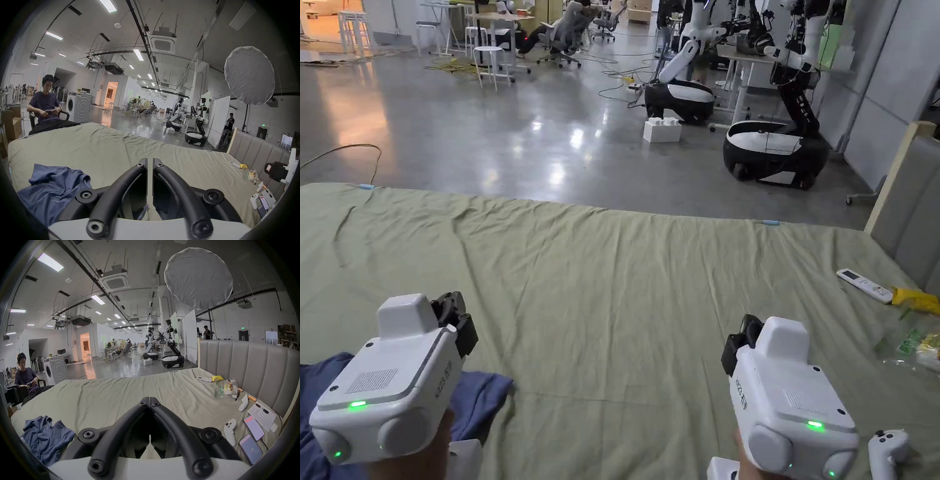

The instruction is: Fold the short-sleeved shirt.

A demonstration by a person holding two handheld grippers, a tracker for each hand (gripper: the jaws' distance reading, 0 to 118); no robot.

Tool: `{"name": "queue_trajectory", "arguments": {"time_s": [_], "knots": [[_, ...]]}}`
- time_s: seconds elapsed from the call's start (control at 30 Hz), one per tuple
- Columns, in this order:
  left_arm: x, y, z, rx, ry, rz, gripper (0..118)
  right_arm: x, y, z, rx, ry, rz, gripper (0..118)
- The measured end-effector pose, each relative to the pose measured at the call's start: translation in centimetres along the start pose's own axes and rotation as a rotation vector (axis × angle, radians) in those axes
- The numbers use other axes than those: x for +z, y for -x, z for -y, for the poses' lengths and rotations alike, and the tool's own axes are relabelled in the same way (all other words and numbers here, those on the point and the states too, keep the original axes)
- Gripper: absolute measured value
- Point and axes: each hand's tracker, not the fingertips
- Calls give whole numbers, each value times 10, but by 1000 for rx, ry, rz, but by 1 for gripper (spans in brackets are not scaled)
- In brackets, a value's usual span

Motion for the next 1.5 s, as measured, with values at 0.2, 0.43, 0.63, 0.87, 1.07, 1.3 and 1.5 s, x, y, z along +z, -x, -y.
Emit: {"name": "queue_trajectory", "arguments": {"time_s": [0.2,0.43,0.63,0.87,1.07,1.3,1.5], "knots": [[20,-6,-9,-101,33,4,6,0,3,3,63,15,-8,0],[23,46,-4,-30,263,74,6,2,10,15,70,35,-36,0],[21,110,7,0,455,-31,6,-4,21,28,71,72,-68,0],[13,173,32,-2,692,-123,41,-6,30,37,94,94,-92,0],[-1,201,61,33,816,-155,83,-8,32,44,107,117,-99,0],[-11,186,106,-110,945,-207,82,-10,35,51,130,140,-101,0],[0,172,96,-193,883,-184,37,-11,42,53,139,143,-114,0]]}}
